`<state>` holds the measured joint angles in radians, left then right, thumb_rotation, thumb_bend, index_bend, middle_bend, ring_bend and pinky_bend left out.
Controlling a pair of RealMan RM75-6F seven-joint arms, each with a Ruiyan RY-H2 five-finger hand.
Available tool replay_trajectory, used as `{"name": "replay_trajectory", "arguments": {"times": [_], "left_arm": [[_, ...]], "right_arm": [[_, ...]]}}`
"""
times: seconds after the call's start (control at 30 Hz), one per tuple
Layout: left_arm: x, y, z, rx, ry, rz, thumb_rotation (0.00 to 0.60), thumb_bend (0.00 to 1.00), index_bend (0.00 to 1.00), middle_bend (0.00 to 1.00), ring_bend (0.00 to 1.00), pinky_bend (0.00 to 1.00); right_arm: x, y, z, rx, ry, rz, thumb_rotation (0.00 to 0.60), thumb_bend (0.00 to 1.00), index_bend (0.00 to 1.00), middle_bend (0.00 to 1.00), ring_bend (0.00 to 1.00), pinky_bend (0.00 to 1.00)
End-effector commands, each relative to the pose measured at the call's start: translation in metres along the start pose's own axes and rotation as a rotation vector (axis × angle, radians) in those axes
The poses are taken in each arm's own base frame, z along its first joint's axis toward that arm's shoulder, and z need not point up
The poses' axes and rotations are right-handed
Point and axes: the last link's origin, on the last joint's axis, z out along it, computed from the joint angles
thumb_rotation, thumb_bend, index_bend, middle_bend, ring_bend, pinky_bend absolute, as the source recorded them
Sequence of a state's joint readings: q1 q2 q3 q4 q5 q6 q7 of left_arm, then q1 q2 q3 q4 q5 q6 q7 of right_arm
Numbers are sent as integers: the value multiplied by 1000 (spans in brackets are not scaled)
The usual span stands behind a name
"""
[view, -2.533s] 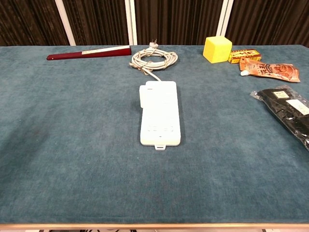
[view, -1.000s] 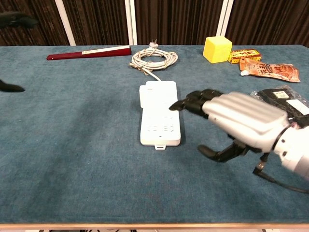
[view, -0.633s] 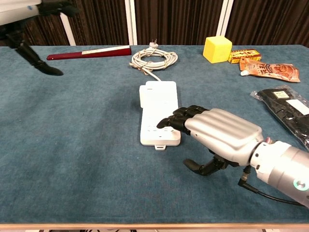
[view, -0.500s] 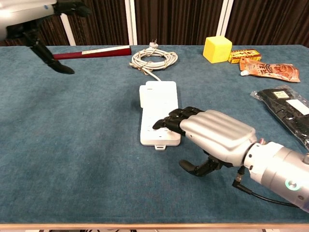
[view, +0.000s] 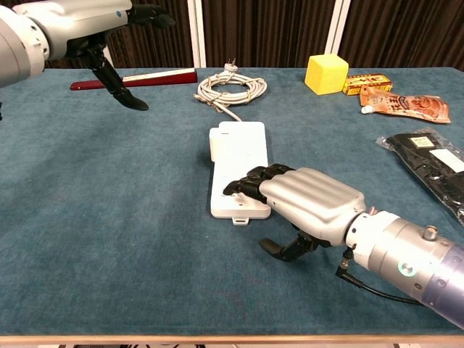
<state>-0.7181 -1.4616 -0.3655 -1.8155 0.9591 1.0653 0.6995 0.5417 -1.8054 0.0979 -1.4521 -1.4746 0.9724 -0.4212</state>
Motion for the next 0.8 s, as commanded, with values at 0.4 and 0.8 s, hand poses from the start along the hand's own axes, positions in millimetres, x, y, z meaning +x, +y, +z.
{"name": "replay_trajectory", "arguments": {"times": [0.4, 0.8], "left_arm": [[-14, 29, 15, -51, -36, 24, 600, 16, 134, 100, 15, 55], [-31, 46, 23, -54, -83, 54, 600, 16, 173, 179, 38, 87]], "right_arm": [[-15, 4, -1, -11, -25, 18, 600, 491, 150, 177, 97, 127], [-16, 4, -5, -3, -25, 21, 600, 491, 150, 178, 97, 127]]}}
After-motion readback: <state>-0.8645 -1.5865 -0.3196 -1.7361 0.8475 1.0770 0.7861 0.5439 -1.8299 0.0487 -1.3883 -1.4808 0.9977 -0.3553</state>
